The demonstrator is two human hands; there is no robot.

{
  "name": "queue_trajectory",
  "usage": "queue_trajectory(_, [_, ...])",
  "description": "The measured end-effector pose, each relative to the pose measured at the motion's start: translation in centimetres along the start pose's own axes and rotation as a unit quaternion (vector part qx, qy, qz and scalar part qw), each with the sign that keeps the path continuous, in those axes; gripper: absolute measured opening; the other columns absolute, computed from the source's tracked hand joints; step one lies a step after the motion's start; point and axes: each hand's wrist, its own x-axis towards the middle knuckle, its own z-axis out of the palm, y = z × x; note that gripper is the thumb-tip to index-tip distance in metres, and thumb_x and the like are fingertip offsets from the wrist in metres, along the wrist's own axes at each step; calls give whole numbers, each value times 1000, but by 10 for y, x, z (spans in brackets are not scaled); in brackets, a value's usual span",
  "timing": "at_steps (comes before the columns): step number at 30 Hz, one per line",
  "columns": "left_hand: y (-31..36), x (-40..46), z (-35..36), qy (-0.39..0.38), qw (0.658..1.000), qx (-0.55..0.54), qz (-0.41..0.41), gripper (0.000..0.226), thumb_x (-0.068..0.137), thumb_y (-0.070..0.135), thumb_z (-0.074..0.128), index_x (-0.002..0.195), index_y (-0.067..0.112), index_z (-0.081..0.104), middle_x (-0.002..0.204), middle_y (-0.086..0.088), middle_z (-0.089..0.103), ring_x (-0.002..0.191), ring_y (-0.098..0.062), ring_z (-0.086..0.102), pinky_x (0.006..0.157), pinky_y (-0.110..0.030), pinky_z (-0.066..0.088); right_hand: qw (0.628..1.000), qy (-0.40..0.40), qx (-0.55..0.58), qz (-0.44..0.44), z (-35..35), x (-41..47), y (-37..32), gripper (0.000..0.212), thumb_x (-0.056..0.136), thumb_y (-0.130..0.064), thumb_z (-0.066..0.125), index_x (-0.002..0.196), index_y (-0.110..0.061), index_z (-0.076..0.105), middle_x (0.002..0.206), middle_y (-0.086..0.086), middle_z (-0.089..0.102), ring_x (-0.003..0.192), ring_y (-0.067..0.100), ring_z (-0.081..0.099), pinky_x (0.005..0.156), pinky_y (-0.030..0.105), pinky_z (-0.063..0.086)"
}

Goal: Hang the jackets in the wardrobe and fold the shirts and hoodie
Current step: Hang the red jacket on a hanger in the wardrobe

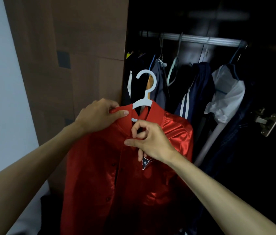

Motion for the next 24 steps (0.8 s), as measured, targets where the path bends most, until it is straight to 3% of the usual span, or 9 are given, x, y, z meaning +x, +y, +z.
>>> queue_trajectory(6, [-1,-3,-1,-9,1000,4,6,44,89,67,56,71,28,61,66,8,62,71,-9,63,77,-43,55,997,-66,-45,-3,-7,0,-6,36,87,-12,80,90,0,47,66,24,68,44,28,68,38,25,45])
queue_trajectory(8, [-1,-2,-3,-9,1000,5,9,43,89,67,56,72,28,62,67,8,63,72,-9,63,78,-44,55,996,-79,-44,2,-15,2,-12,37,83,-18,84,90,-1,51,69,18,72,46,30,68,39,27,45])
queue_trajectory(10, [-2,-2,-5,-7,1000,6,9,38,89,68,56,70,35,60,66,13,62,72,-6,62,78,-43,54,1000,-13,-24,-5,-27,11,-18,35,83,-24,84,85,-6,55,69,10,75,39,26,62,39,27,42])
queue_trajectory(12, [-1,-3,-8,-15,1000,0,20,32,89,69,55,68,45,58,64,20,60,68,-3,57,76,-41,54,992,126,-10,-11,-44,25,-21,33,86,-38,80,82,-15,56,71,7,76,37,21,56,40,26,39])
queue_trajectory(14, [1,-5,-8,-26,999,-10,38,31,90,69,53,70,46,58,67,25,59,65,-1,56,75,-41,54,964,249,-90,8,-62,41,-23,38,85,-57,71,90,-21,60,74,1,74,52,14,61,53,32,45])
queue_trajectory(15, [2,-5,-8,-29,998,-12,46,33,90,70,51,73,44,59,69,24,60,66,-1,58,76,-41,55,954,269,-134,16,-70,47,-25,40,86,-62,67,95,-24,62,75,-3,72,62,10,64,61,32,47])
queue_trajectory(17, [5,-6,-6,-32,997,-17,61,40,89,73,47,79,38,62,74,18,63,72,-1,61,78,-43,55,961,245,-130,-8,-78,58,-30,33,94,-53,62,93,-20,68,72,-8,69,65,4,63,64,28,47])
queue_trajectory(20, [2,-4,-9,-3,997,-20,79,36,95,67,45,78,38,60,75,20,63,70,2,59,76,-38,52,974,221,-31,-42,-89,62,-36,36,105,-27,55,76,-8,67,49,-5,58,39,4,50,43,18,40])
queue_trajectory(24, [-21,-6,-25,89,994,-28,60,44,94,65,43,72,30,56,64,11,56,59,-2,53,65,-36,46,975,213,54,23,-109,55,-32,36,105,-28,55,81,-3,63,53,14,64,47,20,68,46,26,56])
